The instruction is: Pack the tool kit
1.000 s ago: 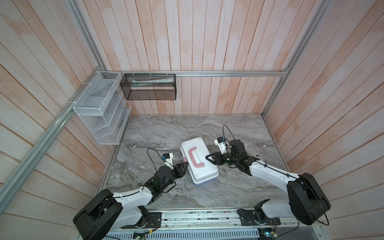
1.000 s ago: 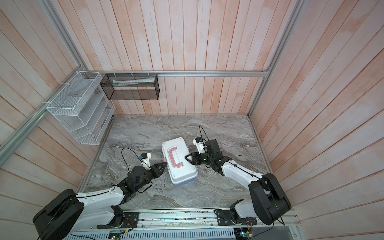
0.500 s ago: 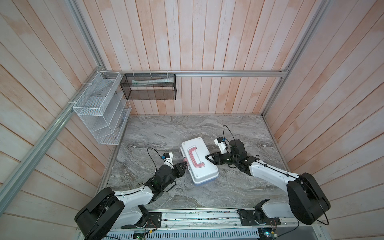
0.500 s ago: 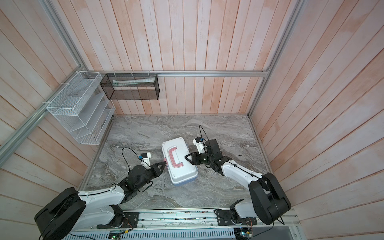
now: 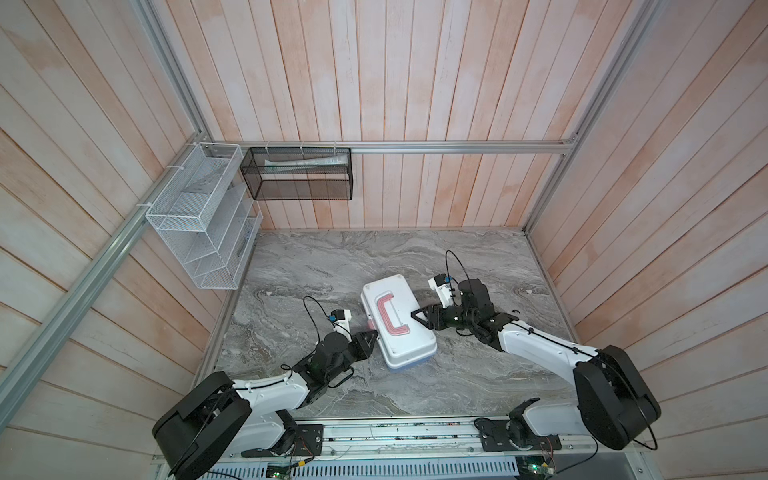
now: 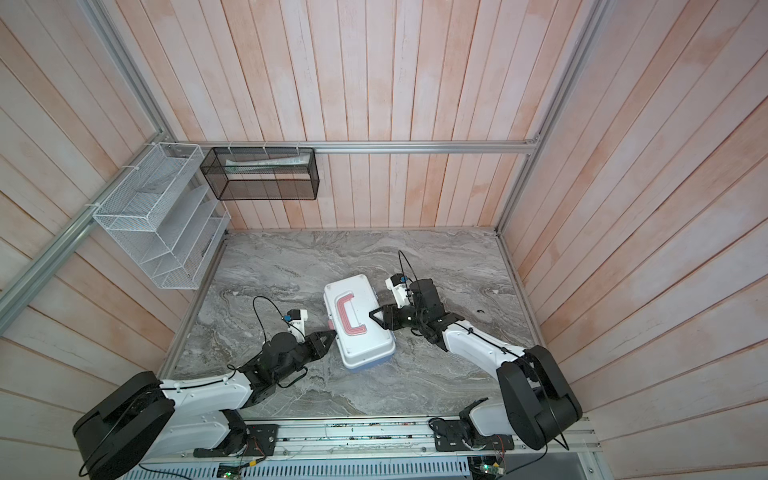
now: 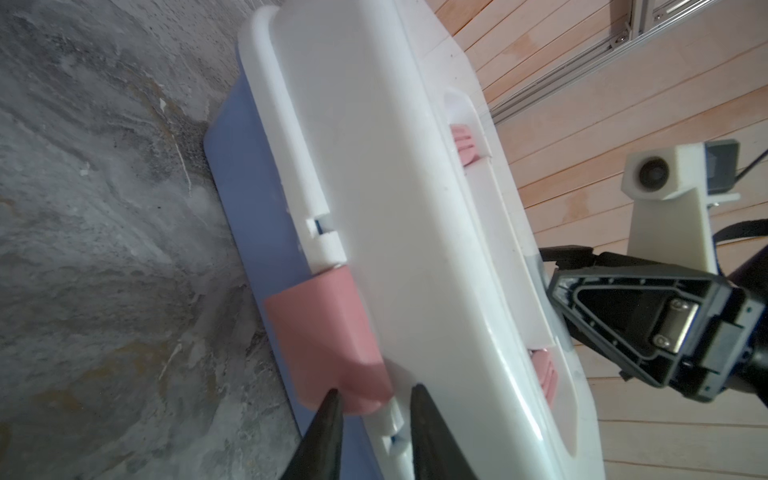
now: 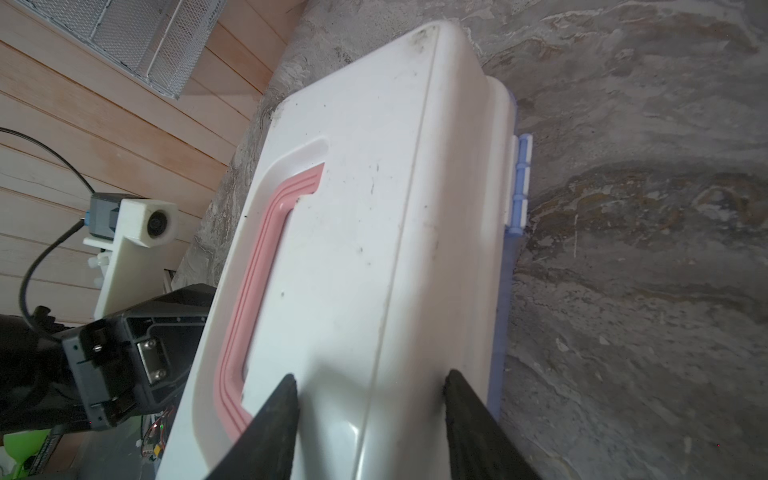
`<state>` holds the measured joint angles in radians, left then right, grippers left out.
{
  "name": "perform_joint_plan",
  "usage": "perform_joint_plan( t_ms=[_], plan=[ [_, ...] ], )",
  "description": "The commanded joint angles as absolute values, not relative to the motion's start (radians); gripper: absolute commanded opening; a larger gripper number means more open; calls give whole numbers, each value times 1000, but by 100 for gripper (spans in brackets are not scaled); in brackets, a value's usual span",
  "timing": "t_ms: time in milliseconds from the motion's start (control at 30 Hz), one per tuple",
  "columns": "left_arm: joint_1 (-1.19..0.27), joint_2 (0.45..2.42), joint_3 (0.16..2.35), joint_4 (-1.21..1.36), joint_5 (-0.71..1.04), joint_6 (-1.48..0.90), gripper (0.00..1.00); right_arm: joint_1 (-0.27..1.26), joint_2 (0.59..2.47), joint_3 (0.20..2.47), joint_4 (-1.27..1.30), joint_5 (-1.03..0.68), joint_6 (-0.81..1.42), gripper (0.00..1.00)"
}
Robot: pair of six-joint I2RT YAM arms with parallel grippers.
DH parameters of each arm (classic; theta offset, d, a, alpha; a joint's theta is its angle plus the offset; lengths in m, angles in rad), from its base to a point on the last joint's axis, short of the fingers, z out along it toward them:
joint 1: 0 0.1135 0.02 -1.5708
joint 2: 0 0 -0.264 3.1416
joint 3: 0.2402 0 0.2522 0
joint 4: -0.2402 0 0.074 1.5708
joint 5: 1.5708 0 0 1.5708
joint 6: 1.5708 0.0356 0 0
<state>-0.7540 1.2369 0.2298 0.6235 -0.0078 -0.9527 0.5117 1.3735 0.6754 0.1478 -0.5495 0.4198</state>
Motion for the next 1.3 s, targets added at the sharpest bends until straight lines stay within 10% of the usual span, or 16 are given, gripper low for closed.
perform_joint_plan(
  t_ms=[0, 1100, 1267],
  plan=[
    [-762, 1254, 258, 626, 0, -933, 30, 544, 1390, 650, 105, -589, 426, 53],
    [-762, 1188, 361, -116, -228, -878, 28, 543, 1396, 671, 86, -570, 410, 52],
    [-802, 1216, 358, -93, -274, -842, 48, 543, 1397, 683, 70, -563, 403, 53]
  ],
)
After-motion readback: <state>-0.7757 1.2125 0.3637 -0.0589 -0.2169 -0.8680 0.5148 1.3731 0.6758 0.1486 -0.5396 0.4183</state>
